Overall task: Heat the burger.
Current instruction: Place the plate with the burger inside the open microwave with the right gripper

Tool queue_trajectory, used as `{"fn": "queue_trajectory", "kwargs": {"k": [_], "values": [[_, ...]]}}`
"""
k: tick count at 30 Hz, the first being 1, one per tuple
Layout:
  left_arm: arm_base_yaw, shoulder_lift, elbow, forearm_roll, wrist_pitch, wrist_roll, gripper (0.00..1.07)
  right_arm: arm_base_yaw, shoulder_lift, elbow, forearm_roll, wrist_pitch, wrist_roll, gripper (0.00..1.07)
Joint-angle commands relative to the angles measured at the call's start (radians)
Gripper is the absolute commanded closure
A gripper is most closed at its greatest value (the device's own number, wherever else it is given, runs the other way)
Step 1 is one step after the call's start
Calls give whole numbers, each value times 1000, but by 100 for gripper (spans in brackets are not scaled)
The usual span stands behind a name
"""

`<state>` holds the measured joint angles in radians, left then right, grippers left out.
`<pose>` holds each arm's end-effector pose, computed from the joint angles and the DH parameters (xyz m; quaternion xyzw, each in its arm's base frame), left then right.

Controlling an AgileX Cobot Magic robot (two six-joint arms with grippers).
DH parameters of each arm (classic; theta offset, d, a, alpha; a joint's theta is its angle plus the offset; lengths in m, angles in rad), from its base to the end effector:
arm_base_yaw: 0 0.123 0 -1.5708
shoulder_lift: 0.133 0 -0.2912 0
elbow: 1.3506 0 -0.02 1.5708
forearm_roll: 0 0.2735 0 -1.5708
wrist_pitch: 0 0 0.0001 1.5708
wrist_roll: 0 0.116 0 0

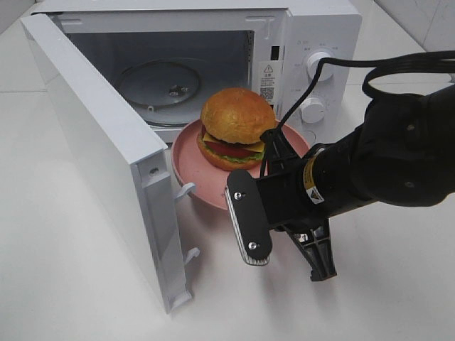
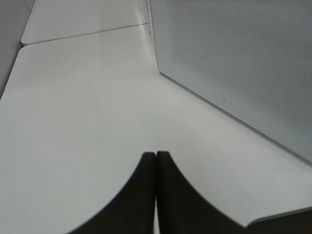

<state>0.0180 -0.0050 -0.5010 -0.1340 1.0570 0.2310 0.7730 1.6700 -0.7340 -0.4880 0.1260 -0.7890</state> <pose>0.0302 -0.0130 0.2784 0.0929 0.8437 -0.0013 0.5287 0.2404 0.2249 0.1194 -0.8094 0.5038 -0.1017 0.2841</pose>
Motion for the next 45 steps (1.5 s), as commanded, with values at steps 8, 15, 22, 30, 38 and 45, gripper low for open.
{"fn": "queue_trajectory", "kwargs": {"k": [8, 15, 22, 30, 38, 45], "values": [[-6, -23, 2, -4, -14, -3, 106, -5, -69, -31, 438, 145, -558, 107], [-6, -23, 2, -4, -14, -3, 106, -100, -68, -114, 447, 192, -660, 107], [-6, -23, 2, -4, -14, -3, 106, -110, -24, -216, 517, 252, -788, 107], [-6, -23, 2, -4, -14, -3, 106, -110, 65, -356, 571, 306, -896, 107], [-6, -23, 2, -4, -14, -3, 106, -110, 148, -466, 573, 324, -933, 107], [-6, -23, 2, -4, -14, -3, 106, -110, 219, -555, 573, 350, -947, 107]]}}
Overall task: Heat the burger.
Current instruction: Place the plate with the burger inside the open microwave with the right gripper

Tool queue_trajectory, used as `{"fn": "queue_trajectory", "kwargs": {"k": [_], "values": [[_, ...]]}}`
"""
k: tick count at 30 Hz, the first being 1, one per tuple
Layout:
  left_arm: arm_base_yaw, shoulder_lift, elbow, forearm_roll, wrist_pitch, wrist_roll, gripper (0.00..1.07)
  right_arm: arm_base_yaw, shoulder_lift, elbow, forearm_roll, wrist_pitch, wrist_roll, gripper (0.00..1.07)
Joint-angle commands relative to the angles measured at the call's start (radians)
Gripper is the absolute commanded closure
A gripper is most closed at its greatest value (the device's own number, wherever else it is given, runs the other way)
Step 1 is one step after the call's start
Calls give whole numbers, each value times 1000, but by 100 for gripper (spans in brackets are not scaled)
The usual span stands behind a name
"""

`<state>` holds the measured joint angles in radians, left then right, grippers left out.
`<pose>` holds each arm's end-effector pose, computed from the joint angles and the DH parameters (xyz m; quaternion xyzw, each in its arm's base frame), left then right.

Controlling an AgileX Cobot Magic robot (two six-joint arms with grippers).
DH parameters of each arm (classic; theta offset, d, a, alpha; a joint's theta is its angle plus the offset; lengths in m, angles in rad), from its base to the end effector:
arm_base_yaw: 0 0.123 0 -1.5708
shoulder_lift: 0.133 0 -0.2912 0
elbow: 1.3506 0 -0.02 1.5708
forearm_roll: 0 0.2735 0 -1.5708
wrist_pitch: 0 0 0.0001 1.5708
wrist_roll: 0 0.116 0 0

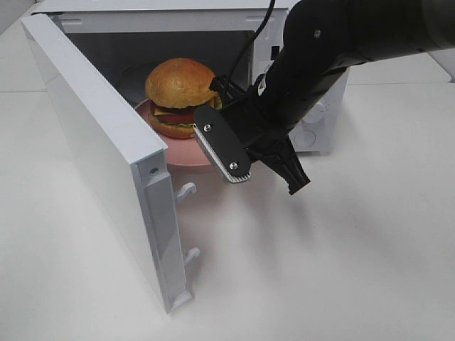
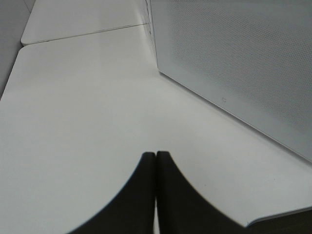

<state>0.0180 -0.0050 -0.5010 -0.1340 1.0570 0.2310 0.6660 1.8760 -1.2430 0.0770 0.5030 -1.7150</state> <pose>0.0302 -0.0130 0.2784 0.0929 0.8437 -0.0013 0.5287 0.3319 0.2663 0.1613 -0.8861 0.3842 -0.1061 0.2365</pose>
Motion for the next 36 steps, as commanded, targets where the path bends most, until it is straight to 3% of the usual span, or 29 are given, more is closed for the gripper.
{"fn": "queue_trajectory", "kwargs": {"k": [1, 17, 20, 21, 24, 36], "values": [[-6, -23, 2, -4, -14, -3, 106, -3, 23, -61, 8, -21, -21, 107], [-6, -23, 2, -4, -14, -3, 106, -38, 244, -382, 5, 91, 147, 107], [-6, -23, 2, -4, -14, -3, 106, -38, 257, -400, 5, 98, 162, 107], [-6, -23, 2, -4, -14, -3, 106, -42, 304, -460, -21, 101, 236, 107], [-6, -23, 2, -4, -14, -3, 106, -48, 347, -513, -30, 101, 345, 107], [-6, -23, 2, -4, -14, -3, 106, -58, 407, -567, -77, 94, 524, 107]]}}
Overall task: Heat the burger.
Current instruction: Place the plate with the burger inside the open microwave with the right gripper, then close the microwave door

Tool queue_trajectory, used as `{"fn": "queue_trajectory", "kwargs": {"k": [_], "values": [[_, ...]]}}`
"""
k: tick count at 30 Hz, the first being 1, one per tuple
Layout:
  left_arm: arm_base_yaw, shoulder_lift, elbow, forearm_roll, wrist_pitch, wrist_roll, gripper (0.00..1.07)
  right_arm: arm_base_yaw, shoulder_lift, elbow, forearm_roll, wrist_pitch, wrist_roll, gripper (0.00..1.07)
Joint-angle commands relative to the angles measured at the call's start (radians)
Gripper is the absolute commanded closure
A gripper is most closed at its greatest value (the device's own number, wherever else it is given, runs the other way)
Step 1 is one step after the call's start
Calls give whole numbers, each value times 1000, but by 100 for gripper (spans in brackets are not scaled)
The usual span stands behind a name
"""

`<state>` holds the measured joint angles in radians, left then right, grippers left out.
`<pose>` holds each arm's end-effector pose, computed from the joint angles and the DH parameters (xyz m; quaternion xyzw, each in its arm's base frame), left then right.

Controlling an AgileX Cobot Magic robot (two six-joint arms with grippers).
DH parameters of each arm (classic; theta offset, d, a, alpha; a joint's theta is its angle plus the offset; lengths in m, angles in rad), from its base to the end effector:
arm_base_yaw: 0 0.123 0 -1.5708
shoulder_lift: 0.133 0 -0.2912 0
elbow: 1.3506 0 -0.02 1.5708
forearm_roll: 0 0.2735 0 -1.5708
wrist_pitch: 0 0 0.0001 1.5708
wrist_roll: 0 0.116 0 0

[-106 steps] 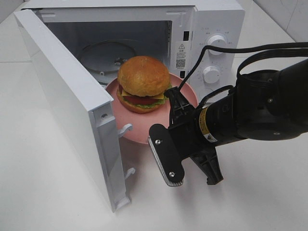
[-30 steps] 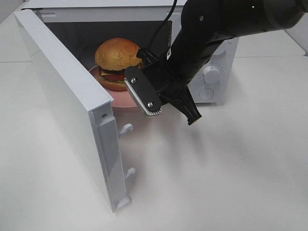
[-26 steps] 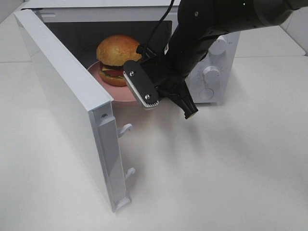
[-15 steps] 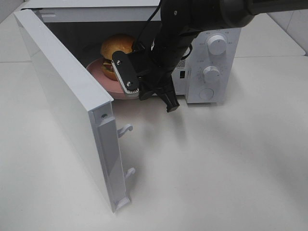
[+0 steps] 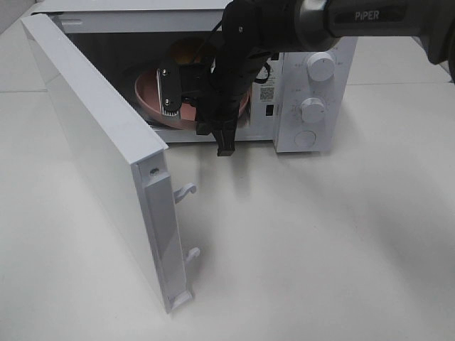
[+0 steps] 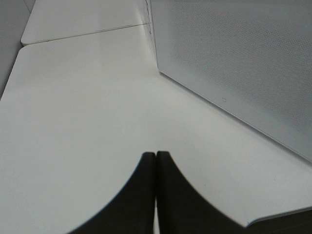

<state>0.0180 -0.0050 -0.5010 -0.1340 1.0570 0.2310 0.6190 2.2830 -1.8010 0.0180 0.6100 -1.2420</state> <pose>0.0302 -0.0130 0.2784 0.0929 0.8437 -0.0013 0.5287 0.4392 0.3144 0.1315 -0.7666 0.5782 -0.0789 0.2679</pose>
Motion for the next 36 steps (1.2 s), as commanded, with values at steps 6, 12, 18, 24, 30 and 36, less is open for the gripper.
{"fn": "queue_trajectory", "kwargs": {"k": [6, 12, 18, 24, 30, 36], "values": [[-6, -23, 2, -4, -14, -3, 106, -11, 0, -9, -18, -4, 96, 103], [-6, -23, 2, -4, -14, -3, 106, -11, -1, -9, -7, -2, 198, 83], [-6, -23, 2, -4, -14, -3, 106, -11, -3, -9, -7, -2, 379, 49], [-6, -23, 2, -4, -14, -3, 106, -11, -4, -9, -9, -1, 489, 38], [-6, -23, 2, -4, -14, -3, 106, -11, -36, -9, -10, 3, 647, 36], [-6, -23, 2, -4, -14, -3, 106, -11, -69, -9, -8, 44, 748, 36]]}}
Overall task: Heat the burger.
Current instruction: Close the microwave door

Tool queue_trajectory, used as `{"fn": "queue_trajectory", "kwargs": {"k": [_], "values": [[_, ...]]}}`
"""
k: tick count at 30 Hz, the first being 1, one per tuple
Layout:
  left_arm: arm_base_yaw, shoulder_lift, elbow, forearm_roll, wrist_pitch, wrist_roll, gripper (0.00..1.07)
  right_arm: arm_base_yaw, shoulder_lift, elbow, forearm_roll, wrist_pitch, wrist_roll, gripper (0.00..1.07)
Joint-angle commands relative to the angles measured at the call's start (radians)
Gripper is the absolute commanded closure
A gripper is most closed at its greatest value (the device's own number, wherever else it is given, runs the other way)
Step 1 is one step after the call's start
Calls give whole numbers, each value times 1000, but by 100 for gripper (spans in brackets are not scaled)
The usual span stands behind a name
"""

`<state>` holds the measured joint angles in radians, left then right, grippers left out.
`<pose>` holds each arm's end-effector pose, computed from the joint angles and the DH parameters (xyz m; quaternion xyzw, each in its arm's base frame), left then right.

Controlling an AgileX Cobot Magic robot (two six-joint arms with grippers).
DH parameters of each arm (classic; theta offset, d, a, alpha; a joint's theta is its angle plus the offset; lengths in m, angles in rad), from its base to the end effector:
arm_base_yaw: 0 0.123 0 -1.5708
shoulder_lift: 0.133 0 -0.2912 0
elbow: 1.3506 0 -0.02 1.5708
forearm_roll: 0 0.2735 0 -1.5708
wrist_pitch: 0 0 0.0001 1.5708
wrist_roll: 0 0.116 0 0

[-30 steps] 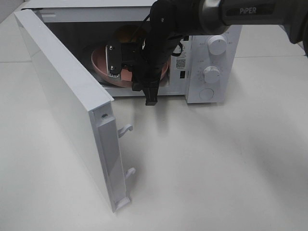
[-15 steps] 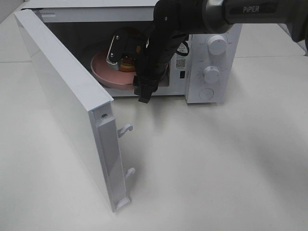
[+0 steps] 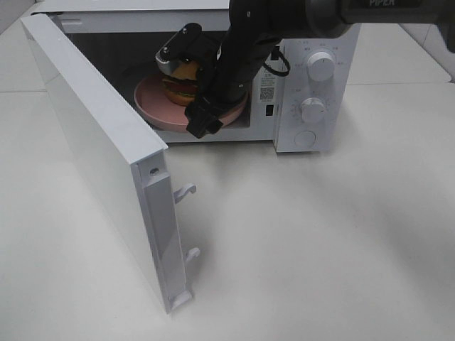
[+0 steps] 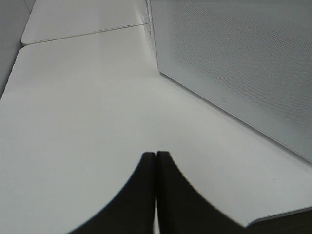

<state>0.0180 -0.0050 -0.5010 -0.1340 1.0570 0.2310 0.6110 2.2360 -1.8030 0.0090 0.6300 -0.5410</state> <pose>0.0302 -0.0130 0.2784 0.0929 0.8437 -0.0013 0.5287 0.4399 0.3089 0.1562 -0.5185 0.8033 0.0139 0.2928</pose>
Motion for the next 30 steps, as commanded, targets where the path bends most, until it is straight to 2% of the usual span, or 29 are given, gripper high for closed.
{"fn": "queue_trajectory", "kwargs": {"k": [1, 14, 20, 30], "values": [[-6, -23, 2, -4, -14, -3, 106, -3, -32, -7, 2, 63, 113, 36], [-6, -23, 2, -4, -14, -3, 106, -3, -64, -7, 4, 135, 324, 36], [-6, -23, 2, -4, -14, -3, 106, -3, -106, -7, 55, 196, 400, 36], [-6, -23, 2, -4, -14, -3, 106, -3, -160, -7, 73, 410, 541, 36]]}}
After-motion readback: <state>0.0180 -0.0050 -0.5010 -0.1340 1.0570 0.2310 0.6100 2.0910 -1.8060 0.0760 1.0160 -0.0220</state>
